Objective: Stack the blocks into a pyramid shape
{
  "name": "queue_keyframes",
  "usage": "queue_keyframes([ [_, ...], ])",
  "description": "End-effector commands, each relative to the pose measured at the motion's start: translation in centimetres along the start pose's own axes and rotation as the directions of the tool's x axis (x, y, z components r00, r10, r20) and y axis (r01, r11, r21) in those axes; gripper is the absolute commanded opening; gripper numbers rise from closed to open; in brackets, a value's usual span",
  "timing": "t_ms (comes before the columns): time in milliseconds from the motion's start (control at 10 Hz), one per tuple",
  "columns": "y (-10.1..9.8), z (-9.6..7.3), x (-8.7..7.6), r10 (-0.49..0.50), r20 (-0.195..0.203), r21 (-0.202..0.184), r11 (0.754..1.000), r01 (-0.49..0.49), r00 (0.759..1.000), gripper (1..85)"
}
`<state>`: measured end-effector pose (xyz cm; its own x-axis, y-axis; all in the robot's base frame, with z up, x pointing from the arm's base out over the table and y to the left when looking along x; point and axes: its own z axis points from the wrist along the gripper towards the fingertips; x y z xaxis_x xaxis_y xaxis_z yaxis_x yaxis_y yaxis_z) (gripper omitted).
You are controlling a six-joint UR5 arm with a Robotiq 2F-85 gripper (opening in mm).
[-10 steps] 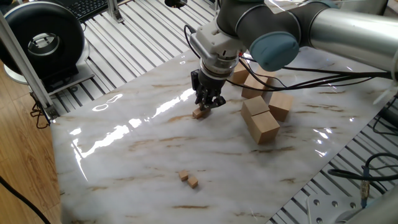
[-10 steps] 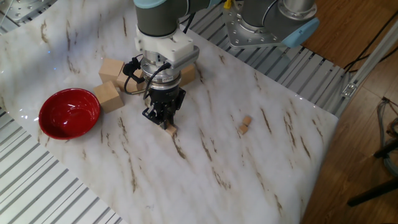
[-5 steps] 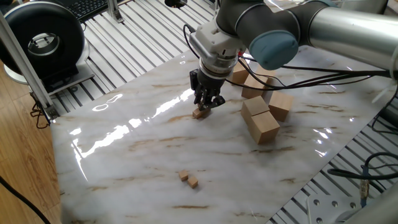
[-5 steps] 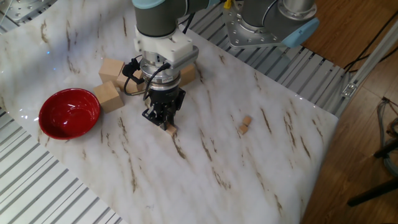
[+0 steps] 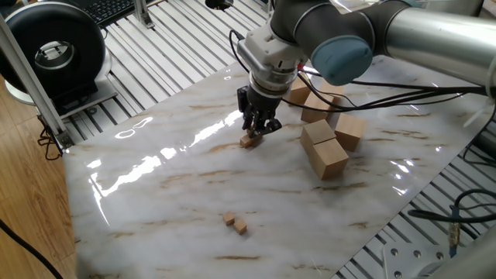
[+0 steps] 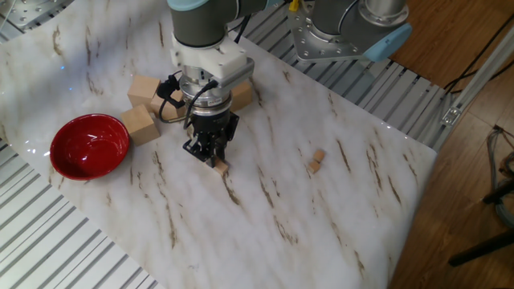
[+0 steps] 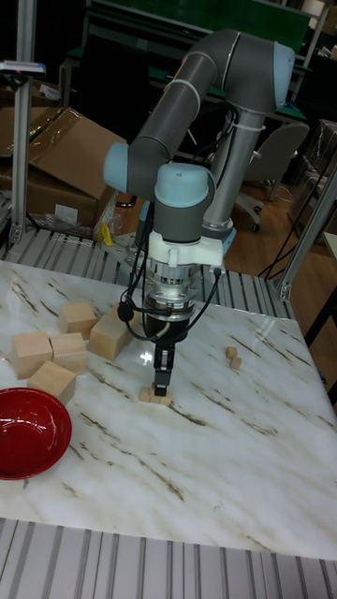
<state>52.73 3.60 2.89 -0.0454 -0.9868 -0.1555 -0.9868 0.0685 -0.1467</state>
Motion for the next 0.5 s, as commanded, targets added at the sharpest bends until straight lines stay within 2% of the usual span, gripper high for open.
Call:
queue_keyframes([
  [0,0.04,-0.07,-0.03,0.001,0.013,-0.006,1.000,-0.001,1.000,32.3],
  [400,0.34,-0.26,0.33,-0.012,0.012,-0.022,1.000,0.013,1.000,33.0],
])
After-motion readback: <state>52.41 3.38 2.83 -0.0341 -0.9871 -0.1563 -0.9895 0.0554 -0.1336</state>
